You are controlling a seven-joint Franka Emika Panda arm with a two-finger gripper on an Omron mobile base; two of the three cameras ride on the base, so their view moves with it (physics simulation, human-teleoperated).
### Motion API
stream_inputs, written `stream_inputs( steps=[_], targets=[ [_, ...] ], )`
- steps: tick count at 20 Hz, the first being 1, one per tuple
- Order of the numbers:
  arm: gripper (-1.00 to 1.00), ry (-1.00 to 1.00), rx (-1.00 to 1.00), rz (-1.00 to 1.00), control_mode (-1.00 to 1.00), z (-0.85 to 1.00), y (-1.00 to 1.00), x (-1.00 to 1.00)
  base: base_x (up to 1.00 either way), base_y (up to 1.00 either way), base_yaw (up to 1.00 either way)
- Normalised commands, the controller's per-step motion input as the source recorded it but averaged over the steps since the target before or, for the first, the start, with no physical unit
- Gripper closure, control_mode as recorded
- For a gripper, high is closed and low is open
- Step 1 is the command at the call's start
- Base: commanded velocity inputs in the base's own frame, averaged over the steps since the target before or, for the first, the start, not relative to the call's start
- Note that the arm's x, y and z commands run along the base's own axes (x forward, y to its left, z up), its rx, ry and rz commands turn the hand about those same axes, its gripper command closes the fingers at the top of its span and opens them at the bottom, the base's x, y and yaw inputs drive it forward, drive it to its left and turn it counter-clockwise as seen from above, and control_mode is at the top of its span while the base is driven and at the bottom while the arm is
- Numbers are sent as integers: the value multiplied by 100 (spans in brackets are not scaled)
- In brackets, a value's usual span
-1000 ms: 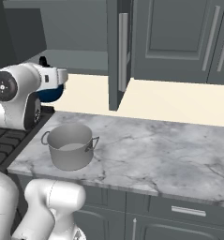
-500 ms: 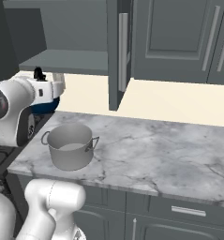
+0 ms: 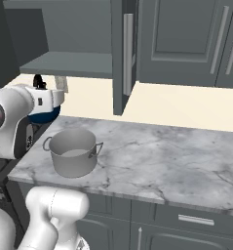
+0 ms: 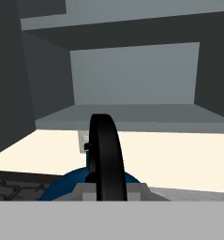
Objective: Pick the kettle from the cabinet and place it on a stove burner. Then pick the pot from the counter and place it on another stove burner. Finally, turn both burners on.
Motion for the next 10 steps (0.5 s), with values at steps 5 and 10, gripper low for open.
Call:
stream_inputs(
  steps=[5,10],
  targets=[
    [100,-2,0,0,100,0,0,-8,-30,0,-1],
    [100,0,0,0,100,0,0,0,-60,1,-5]
  ],
)
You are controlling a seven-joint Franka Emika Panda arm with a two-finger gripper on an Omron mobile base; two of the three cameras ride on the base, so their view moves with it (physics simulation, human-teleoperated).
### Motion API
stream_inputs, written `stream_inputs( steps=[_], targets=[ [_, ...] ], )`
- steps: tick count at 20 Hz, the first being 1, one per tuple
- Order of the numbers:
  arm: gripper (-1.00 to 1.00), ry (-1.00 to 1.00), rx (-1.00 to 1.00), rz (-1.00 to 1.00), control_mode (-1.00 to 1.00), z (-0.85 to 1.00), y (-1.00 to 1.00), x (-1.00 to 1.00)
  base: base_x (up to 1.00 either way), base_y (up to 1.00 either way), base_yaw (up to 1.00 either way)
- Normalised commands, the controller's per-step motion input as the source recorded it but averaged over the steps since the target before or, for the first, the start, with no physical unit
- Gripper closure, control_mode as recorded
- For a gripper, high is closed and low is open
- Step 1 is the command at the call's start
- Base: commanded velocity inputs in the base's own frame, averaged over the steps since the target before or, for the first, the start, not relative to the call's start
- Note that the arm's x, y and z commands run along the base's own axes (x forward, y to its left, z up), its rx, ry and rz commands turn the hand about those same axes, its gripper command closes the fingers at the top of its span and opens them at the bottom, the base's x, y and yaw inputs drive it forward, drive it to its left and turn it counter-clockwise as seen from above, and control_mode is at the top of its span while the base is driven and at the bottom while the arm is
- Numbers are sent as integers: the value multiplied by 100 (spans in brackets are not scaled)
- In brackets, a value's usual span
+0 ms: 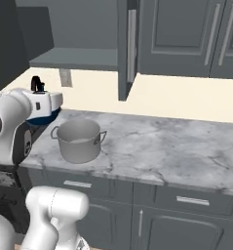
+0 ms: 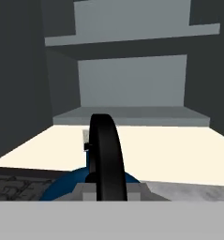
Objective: Pick the kettle from the cabinet and place it on a stove burner. Then pick the pot from the counter and place it on another stove burner. Finally, turn both burners on.
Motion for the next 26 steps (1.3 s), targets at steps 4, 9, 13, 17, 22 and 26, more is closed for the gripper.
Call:
stream_inputs(
  steps=[4,9,13,17,22,26],
  targets=[
    [100,0,0,0,100,0,0,0,-55,15,-8],
    [100,0,0,0,100,0,0,0,-55,26,-10],
    [100,0,0,0,100,0,0,0,-51,41,-12],
    [100,0,0,0,100,0,0,0,-45,48,-12],
    [100,0,0,0,100,0,0,0,-43,54,-12],
    [100,0,0,0,100,0,0,0,-46,52,-12]
  ],
)
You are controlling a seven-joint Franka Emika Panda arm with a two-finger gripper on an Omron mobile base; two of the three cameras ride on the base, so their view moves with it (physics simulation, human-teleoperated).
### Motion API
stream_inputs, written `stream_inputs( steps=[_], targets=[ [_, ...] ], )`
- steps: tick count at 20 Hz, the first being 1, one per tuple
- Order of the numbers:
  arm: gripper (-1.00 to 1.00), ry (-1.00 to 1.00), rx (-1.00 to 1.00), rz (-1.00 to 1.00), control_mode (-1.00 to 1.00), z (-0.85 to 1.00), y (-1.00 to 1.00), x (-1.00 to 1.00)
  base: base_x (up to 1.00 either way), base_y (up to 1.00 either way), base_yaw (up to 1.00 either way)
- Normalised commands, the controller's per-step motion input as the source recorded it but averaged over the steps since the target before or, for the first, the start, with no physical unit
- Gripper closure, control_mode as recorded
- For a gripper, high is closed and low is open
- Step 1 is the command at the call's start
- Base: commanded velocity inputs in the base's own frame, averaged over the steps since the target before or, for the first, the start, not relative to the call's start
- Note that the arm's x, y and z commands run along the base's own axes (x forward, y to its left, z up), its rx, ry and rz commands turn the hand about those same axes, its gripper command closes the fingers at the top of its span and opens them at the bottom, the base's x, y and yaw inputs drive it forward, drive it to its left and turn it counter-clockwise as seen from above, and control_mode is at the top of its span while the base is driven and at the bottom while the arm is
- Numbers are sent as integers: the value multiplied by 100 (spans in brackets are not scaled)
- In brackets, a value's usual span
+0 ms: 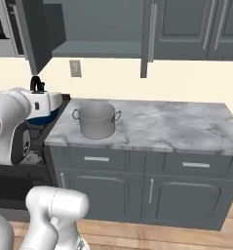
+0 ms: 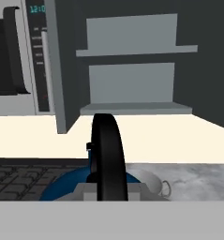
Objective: Pick the kettle from the cabinet and place it on a stove burner. Then pick the pot from the counter and place it on another stove burner. Finally, turn both burners on.
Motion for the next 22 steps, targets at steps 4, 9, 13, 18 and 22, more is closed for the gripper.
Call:
stream_inputs(
  steps=[4,9,13,18,22],
  targets=[
    [100,0,0,0,100,0,0,0,-27,51,-13],
    [100,0,0,0,100,0,0,0,41,45,-6],
    [100,0,0,0,100,0,0,0,24,38,-5],
    [100,0,0,0,100,0,0,0,-63,24,-22],
    [100,0,0,0,100,0,0,0,-60,57,-23]
  ],
)
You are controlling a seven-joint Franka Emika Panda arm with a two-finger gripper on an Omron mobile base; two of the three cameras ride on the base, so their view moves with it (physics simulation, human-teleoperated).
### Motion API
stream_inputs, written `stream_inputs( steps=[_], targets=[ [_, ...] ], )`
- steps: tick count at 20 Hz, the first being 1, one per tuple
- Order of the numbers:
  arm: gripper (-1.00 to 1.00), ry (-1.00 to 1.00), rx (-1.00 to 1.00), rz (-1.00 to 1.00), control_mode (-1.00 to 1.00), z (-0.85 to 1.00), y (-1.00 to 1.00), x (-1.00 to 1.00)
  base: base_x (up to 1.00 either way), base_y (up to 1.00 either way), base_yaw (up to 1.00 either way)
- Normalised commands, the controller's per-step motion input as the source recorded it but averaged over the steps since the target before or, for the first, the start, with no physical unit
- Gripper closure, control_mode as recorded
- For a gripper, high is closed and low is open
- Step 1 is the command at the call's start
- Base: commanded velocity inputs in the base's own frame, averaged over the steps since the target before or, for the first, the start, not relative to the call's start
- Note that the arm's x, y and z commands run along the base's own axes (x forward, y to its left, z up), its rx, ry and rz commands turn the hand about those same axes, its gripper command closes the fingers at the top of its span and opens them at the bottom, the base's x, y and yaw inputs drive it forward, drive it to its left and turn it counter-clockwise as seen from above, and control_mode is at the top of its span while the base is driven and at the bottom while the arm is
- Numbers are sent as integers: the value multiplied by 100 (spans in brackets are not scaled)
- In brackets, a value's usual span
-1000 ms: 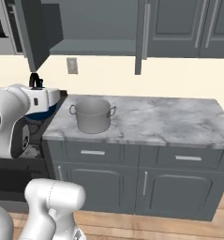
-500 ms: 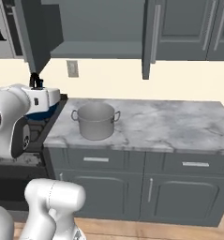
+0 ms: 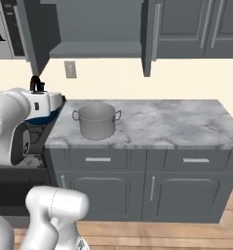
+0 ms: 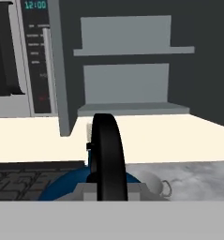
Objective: Pick the kettle from the cabinet and place it on a stove burner. Then pick the pot from the counter and place it on another stove burner. Finally, turn both burners on.
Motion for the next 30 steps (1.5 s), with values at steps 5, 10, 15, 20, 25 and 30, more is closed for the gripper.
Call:
stream_inputs(
  steps=[5,10,15,20,25,30],
  targets=[
    [100,0,0,0,100,0,0,0,-25,88,-18],
    [100,0,0,0,100,0,0,0,21,95,-11],
    [100,0,0,0,100,0,0,0,-7,80,-20],
    [100,0,0,0,100,0,0,0,-5,76,-21],
    [100,0,0,0,100,0,0,0,30,62,-13],
    [100,0,0,0,100,0,0,0,40,49,-7]
  ],
)
